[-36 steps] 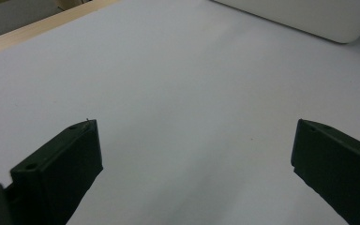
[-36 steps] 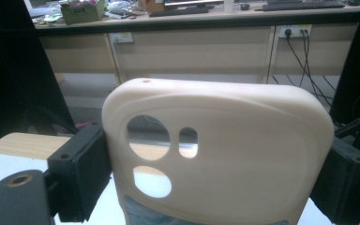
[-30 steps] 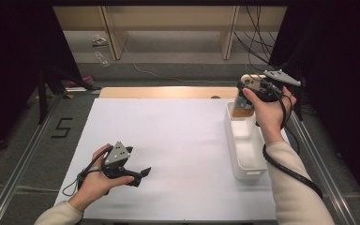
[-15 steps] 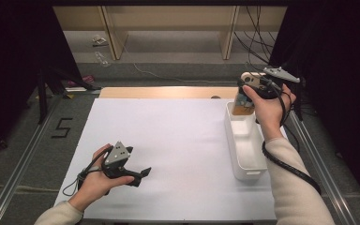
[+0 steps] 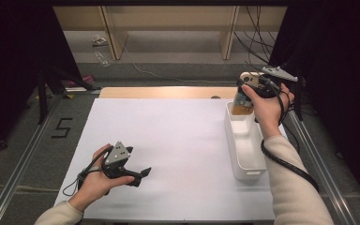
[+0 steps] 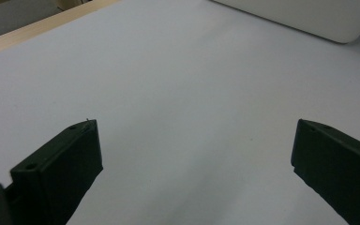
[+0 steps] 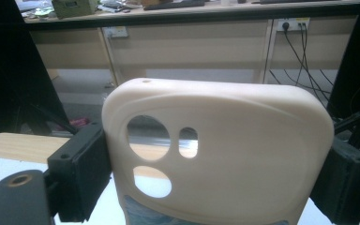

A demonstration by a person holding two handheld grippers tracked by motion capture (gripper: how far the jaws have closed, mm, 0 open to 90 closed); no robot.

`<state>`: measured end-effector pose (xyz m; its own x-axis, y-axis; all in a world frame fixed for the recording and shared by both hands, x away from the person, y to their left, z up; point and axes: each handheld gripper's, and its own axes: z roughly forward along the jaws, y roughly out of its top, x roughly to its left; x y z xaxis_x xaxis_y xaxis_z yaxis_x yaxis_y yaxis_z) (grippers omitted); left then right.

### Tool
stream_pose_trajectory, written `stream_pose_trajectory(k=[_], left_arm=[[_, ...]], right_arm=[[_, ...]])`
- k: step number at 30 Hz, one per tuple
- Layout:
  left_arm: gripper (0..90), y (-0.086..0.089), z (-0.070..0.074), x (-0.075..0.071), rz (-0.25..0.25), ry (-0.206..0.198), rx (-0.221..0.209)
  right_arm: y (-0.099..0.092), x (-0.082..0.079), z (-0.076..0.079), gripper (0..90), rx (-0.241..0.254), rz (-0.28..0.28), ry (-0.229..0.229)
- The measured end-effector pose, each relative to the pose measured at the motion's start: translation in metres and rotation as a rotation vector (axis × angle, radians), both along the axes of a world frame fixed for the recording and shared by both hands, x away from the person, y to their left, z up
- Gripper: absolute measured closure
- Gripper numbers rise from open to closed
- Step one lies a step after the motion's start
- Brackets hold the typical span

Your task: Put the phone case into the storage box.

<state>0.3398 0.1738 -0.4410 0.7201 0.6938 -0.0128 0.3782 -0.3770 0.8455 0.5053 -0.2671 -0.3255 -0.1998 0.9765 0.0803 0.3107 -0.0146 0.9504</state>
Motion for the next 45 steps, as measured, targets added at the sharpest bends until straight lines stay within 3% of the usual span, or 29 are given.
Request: stream_pose_trajectory(k=[45], left_arm=[[1.6,0.000,0.000,0.000,-0.002,-0.001,-0.002]], right_arm=[[0.002,0.018,-0.005,13.3,-0.020,-0.019,0.029]])
